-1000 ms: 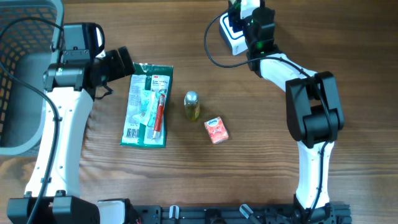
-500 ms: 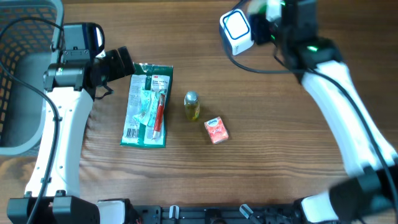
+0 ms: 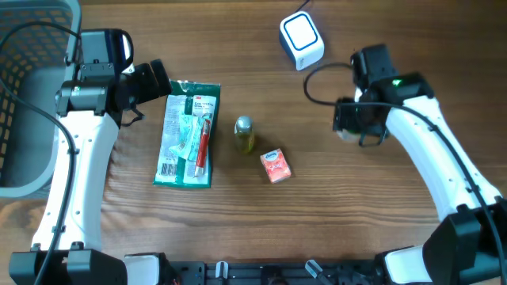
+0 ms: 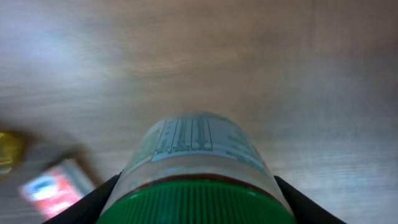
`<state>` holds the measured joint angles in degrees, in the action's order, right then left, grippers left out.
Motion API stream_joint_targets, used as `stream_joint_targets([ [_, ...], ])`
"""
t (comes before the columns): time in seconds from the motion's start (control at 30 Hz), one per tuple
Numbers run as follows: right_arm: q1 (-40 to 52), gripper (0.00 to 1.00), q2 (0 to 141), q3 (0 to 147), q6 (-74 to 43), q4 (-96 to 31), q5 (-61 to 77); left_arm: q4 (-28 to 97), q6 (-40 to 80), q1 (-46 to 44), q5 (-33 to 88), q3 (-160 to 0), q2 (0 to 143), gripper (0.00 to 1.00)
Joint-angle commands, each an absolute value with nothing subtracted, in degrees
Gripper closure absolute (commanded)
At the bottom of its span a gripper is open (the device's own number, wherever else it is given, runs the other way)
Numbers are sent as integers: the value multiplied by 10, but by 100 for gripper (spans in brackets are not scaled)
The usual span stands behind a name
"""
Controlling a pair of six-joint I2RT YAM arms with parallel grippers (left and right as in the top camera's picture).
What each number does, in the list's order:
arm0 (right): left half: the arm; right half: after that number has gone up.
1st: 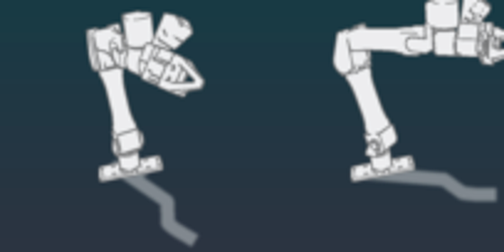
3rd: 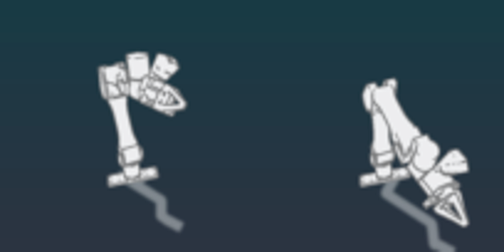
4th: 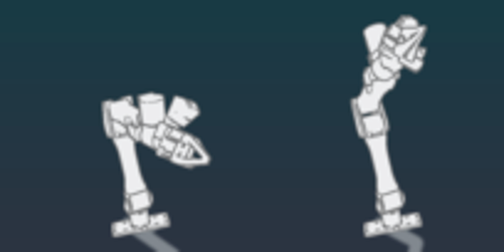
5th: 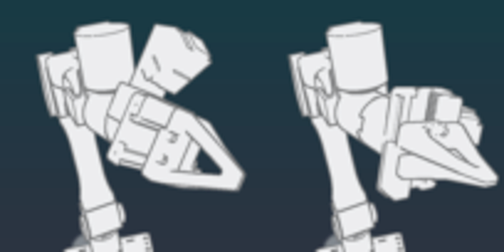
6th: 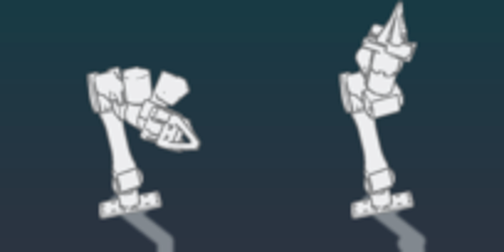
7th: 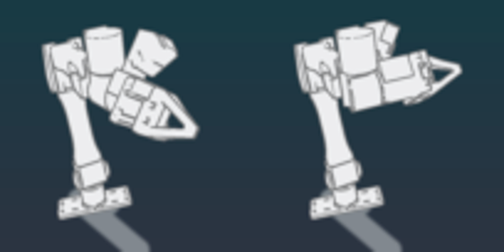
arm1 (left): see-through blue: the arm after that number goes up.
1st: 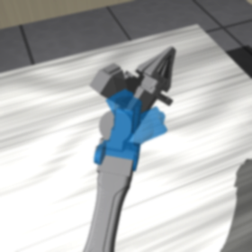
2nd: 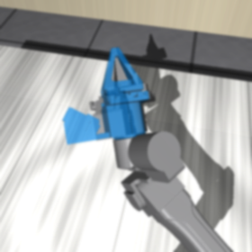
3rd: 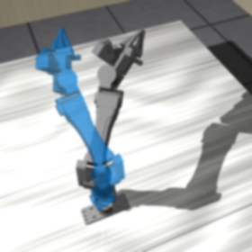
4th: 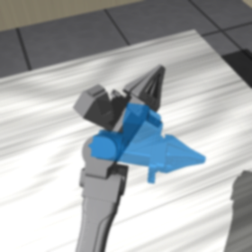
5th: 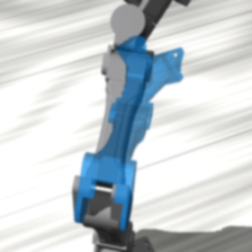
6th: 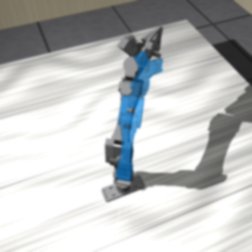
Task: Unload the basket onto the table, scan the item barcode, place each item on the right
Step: 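Move the jar right and set it down on the table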
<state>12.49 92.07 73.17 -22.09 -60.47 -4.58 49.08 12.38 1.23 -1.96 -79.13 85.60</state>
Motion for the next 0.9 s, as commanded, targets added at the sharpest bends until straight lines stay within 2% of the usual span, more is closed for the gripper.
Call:
stream_joint_targets([
  [0.0, 121, 85, 926, 682, -319, -590, -119, 489, 129, 15, -15, -799, 852, 0],
  [0.77, -30, 80, 927, 545, -309, -442, -105, 489, 129, 15, -15, -799, 852, 0],
  [0.87, -31, 76, 927, 528, -300, -415, -82, 489, 129, 15, -15, -799, 852, 0],
])
